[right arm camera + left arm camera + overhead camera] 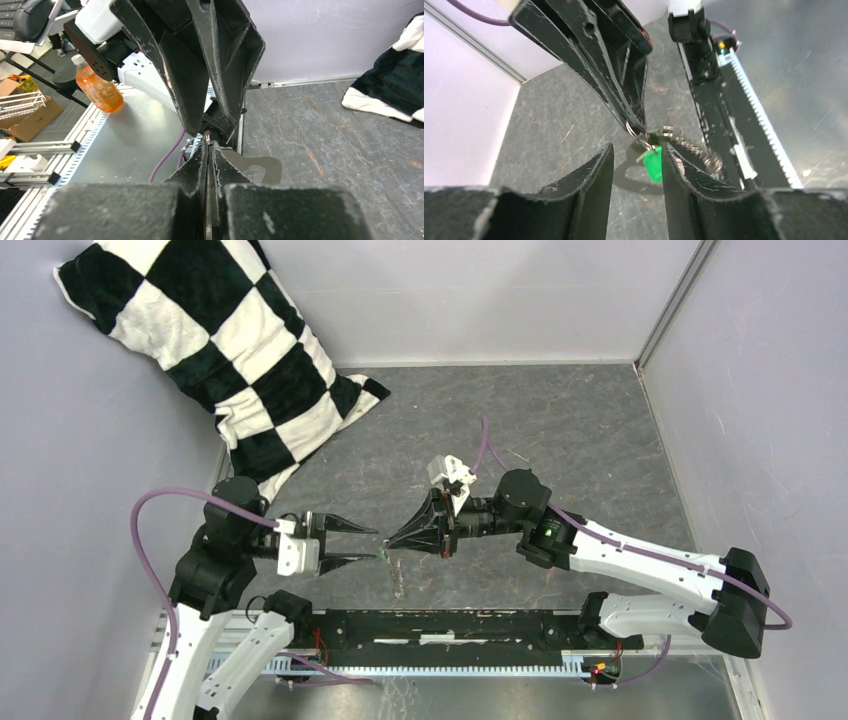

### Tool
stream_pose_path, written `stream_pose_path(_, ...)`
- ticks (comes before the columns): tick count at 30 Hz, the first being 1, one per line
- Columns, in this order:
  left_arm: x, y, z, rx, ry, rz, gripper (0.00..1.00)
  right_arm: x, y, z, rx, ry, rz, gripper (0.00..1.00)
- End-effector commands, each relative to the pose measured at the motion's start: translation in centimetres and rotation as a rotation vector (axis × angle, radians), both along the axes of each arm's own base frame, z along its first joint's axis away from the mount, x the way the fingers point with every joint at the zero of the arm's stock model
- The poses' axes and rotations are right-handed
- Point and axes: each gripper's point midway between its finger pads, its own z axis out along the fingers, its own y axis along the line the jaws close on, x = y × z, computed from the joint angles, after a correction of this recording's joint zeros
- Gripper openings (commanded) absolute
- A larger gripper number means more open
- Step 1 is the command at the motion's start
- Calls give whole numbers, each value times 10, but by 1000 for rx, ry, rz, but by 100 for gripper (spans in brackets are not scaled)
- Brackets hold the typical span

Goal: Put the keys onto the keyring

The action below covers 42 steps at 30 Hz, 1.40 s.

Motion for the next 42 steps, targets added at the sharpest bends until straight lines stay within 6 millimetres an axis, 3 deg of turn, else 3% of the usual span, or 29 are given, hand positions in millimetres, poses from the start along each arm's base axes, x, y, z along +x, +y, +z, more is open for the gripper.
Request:
stream_pose_path(1, -2, -7, 25, -59, 152, -14, 46, 5, -4, 17, 50, -70, -34, 1)
stream_pose_path(10, 2, -12, 21, -32, 366, -13, 32, 22, -4, 15, -78, -201, -121, 1)
stream_pose_path(16, 23, -10, 4, -3, 398, 98, 24, 21, 3, 12, -153, -272, -119, 1)
stream_pose_path(23, 24, -9, -1, 24, 404, 110, 22, 20, 8, 16, -180, -315, -125, 1)
stream_pose_path(28, 26, -9, -1, 26, 391, 119, 2, 20, 9, 12, -203, -323, -119, 2)
stream_pose_path(31, 25, -7, -5, 36, 370, 118, 2, 19, 7, 15, -200, -326, -126, 9)
stream_pose_path(33, 23, -6, -6, 40, 358, 117, 2, 22, 2, 20, -204, -346, -141, 23)
stream_pose_path(36, 23, -5, -6, 45, 332, 110, 2, 27, -2, 24, -251, -379, -139, 36)
stream_pose_path(42, 21, -6, -7, 46, 312, 93, 2, 21, 5, 15, -394, -390, -11, 41)
